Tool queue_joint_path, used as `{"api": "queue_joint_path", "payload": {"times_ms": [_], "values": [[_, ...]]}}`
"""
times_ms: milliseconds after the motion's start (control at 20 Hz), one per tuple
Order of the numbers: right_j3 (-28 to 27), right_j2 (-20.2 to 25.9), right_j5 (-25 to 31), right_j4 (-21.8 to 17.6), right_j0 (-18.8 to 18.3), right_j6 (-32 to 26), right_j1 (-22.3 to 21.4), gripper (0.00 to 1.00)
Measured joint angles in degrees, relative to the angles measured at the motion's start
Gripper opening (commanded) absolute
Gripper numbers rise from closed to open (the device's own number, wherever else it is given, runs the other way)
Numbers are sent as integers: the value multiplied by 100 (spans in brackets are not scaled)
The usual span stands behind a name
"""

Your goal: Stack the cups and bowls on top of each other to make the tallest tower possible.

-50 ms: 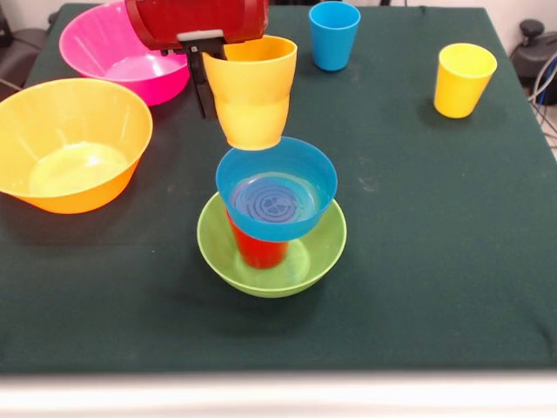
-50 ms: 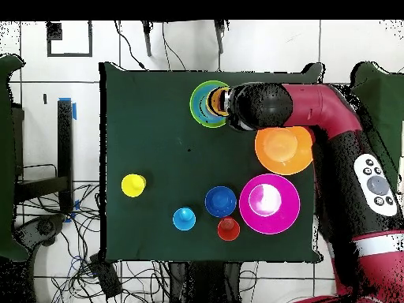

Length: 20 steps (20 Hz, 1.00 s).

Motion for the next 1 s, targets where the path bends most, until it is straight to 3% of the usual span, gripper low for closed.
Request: {"api": "queue_joint_path", "payload": {"times_ms": [1000], "values": [[-30, 0, -1, -62, 40, 0, 235, 0]]}}
